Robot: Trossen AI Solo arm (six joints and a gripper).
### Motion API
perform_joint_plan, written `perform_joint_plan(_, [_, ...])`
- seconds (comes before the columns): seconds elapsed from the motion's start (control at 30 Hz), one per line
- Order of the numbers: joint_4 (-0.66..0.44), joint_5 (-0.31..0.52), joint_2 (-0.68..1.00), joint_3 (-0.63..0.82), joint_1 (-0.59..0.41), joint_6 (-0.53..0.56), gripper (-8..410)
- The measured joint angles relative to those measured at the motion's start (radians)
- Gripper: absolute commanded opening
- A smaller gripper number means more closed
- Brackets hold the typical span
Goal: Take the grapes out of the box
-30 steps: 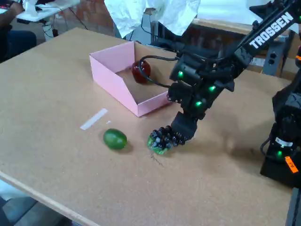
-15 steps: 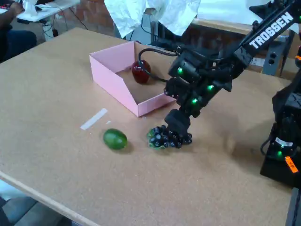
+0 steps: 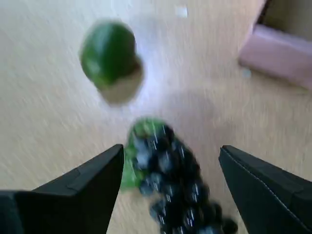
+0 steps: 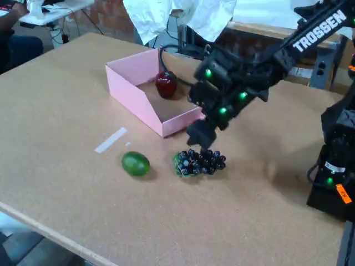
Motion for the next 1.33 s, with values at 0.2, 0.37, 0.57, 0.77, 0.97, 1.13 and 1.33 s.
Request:
perform_joint_plan(0.2, [-0.166, 0.000, -0.005, 0.164, 0.000, -0.075, 270])
perform_joint_plan(0.37, [-0.322, 0.000, -0.012, 0.280, 0.001, -0.116, 263])
perform_joint_plan(0.57, [-0.368, 0.027, -0.079, 0.336, 0.001, -0.142, 219])
perform_joint_plan(0.77, [-0.371, 0.042, -0.176, 0.339, 0.001, -0.150, 183])
perform_joint_plan(0.97, [-0.369, 0.042, -0.230, 0.339, 0.001, -0.164, 183])
perform_joint_plan(1.13, [-0.367, 0.043, -0.241, 0.339, 0.001, -0.164, 183])
perform_joint_plan(1.33, [-0.368, 0.042, -0.241, 0.339, 0.001, -0.164, 183])
